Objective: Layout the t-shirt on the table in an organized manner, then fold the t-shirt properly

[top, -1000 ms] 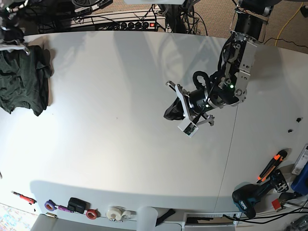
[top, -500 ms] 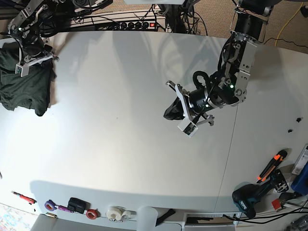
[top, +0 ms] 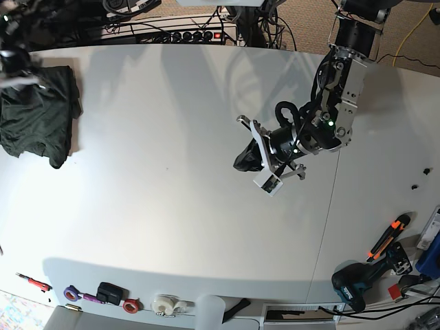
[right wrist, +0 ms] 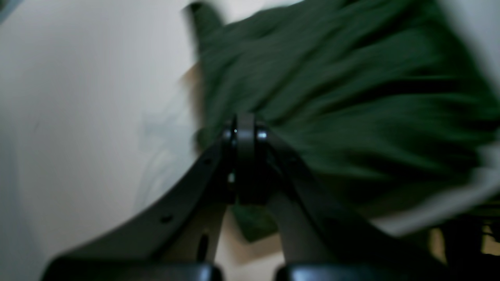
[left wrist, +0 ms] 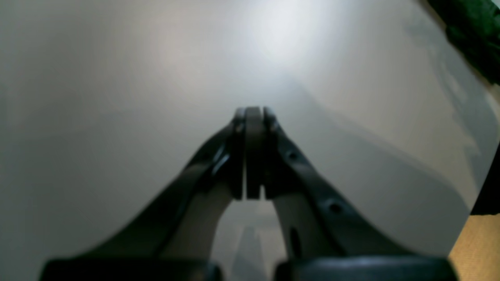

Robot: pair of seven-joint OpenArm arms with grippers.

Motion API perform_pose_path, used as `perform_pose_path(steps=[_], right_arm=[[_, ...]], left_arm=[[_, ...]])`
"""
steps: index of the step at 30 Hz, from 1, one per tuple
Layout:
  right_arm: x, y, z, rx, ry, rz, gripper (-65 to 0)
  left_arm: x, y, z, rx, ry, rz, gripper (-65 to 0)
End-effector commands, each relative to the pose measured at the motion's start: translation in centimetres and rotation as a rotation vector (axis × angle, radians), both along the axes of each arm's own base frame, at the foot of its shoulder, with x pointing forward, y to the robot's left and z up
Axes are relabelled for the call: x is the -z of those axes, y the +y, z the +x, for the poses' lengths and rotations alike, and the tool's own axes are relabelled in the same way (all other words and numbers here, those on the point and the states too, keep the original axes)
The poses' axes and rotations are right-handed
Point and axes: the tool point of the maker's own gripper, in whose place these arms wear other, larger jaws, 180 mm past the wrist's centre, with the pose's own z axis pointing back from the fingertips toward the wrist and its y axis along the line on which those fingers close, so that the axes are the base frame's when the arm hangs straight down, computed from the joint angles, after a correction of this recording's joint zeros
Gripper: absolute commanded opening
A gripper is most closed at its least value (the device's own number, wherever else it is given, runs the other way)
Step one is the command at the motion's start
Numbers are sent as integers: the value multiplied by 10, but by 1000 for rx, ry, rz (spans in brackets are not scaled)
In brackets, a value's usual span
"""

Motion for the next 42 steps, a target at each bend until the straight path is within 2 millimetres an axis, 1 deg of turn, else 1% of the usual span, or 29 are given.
perform_pose_path(steps=[1, 2, 4, 6, 8, 10, 13, 16, 19, 24, 26, 30, 38, 40, 42], right_arm=[[-17, -16, -7, 42, -36, -64, -650], [-18, -28, -17, 92, -45, -81, -650], [-13, -47, -31, 180, -73, -68, -650], [2, -58, -37, 218, -81, -24, -650], [18, -67, -32, 220, -75, 27, -650], [27, -72, -21, 185, -70, 55, -650], [34, -79, -5, 152, -70, 83, -650], [39, -85, 3, 158, -78, 105, -650], [48, -89, 0, 177, -57, 106, -650], [74, -99, -18, 254, 22, 103, -650], [77, -104, -21, 281, 28, 104, -650], [68, -112, -19, 286, 14, 90, -650], [28, -130, -5, 246, -74, 46, -650], [11, -124, 8, 145, -129, 17, -650], [-15, -111, 22, 28, -260, -2, -650]], left_arm=[[-16, -2, 7, 1, -47, -30, -650], [-16, -2, 7, 2, -46, -29, -650], [-16, -2, 7, 2, -45, -30, -650], [-16, -3, 7, 3, -45, -31, -650], [-17, -5, 7, 5, -42, -44, -650], [-18, -5, 6, 6, -40, -48, -650], [-17, -4, 7, 4, -42, -39, -650], [-17, -4, 7, 4, -42, -38, -650], [-17, -4, 7, 4, -43, -39, -650], [-17, -4, 7, 4, -43, -39, -650], [-17, -4, 7, 4, -43, -39, -650], [-18, -7, 4, 27, -50, -42, -650], [-19, -7, 5, 27, -55, -46, -650], [-24, -9, 6, 32, -78, -67, -650], [-39, -18, 3, 87, -153, -126, -650]])
